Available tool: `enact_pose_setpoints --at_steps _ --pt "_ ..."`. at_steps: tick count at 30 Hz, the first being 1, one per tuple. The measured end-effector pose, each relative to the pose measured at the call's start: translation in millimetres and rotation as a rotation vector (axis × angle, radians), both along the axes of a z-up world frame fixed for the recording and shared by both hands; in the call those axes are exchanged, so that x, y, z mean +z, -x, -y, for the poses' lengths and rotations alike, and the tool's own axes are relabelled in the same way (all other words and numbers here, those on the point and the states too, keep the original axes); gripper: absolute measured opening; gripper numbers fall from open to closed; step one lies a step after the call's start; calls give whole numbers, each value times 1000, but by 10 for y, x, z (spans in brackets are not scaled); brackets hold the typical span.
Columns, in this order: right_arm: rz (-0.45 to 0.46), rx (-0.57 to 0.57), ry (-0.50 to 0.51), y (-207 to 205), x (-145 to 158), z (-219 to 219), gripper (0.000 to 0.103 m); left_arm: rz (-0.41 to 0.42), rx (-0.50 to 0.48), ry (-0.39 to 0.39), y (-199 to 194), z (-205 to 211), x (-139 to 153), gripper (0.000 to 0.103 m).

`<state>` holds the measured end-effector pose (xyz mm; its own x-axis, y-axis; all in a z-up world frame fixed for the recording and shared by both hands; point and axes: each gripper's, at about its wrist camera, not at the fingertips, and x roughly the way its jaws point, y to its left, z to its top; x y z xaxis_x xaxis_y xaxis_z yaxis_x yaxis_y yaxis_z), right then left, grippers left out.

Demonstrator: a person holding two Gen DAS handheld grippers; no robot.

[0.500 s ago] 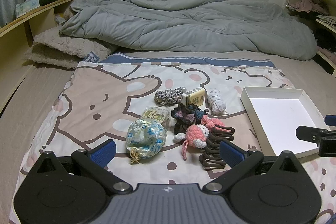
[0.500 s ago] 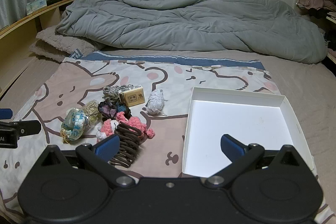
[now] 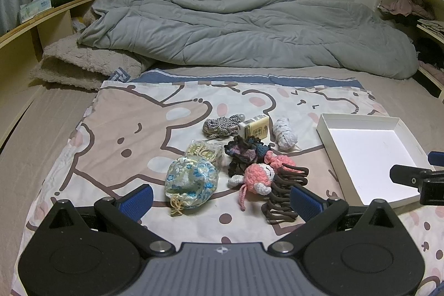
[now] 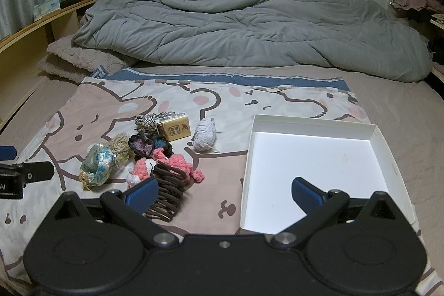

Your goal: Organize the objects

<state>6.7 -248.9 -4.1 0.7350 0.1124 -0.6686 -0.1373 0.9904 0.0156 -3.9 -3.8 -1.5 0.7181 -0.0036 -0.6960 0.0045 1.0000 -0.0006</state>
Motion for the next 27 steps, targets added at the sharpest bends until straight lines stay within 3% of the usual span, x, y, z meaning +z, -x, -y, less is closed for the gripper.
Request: enact_pose_setpoints --at_steps 27 --pt "-5 -1 -1 -4 -25 24 103 -3 -3 -1 -5 31 -11 103"
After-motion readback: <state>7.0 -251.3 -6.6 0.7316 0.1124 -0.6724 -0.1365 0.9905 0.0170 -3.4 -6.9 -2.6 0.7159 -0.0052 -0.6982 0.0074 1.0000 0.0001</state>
